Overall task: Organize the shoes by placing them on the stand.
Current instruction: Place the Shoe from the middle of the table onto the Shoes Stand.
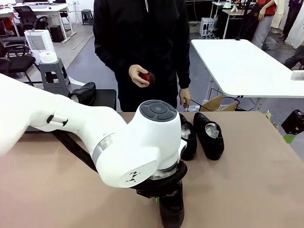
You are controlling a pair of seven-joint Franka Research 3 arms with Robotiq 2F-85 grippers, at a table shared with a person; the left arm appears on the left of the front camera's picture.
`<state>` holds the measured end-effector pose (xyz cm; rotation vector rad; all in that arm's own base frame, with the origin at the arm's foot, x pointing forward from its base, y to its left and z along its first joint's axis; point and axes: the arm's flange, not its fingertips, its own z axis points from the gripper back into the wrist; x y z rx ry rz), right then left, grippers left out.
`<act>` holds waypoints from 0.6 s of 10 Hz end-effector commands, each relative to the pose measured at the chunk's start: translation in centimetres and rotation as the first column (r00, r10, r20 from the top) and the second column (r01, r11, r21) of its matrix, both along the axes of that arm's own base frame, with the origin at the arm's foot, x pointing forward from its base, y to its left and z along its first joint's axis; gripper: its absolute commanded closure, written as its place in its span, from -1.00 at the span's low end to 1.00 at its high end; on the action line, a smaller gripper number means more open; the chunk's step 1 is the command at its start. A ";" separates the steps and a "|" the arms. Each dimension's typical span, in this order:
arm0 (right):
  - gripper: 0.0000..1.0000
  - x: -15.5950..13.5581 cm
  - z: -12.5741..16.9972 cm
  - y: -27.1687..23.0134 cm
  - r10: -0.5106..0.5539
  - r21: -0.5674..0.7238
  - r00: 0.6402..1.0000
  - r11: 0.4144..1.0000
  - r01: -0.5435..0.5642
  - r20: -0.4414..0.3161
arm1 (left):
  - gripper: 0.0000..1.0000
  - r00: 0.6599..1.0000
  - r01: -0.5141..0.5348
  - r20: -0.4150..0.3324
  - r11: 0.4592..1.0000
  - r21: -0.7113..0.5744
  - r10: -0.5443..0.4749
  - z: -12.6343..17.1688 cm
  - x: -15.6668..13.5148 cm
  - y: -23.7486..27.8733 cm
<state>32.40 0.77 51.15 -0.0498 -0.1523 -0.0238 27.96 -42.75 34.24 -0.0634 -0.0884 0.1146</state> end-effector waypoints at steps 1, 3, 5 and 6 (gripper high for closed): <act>-1.00 -0.1 0.0 0.0 -0.007 -0.004 1.000 1.000 0.007 0.002 | 1.00 1.000 -0.007 -0.003 1.000 0.009 0.007 1.1 -0.5 0.4; -1.00 -0.1 0.0 0.0 -0.007 -0.004 1.000 1.000 0.007 0.002 | 1.00 0.998 0.046 0.029 0.998 0.031 -0.047 2.7 -0.9 1.4; -1.00 -0.1 0.0 0.0 -0.007 -0.004 1.000 1.000 0.007 0.002 | 1.00 0.992 0.102 0.070 0.995 -0.015 -0.100 6.3 -1.5 4.7; -1.00 -0.1 0.0 0.0 -0.007 -0.004 1.000 1.000 0.007 0.002 | 1.00 0.987 0.103 0.128 0.995 0.000 -0.102 8.6 -1.3 7.3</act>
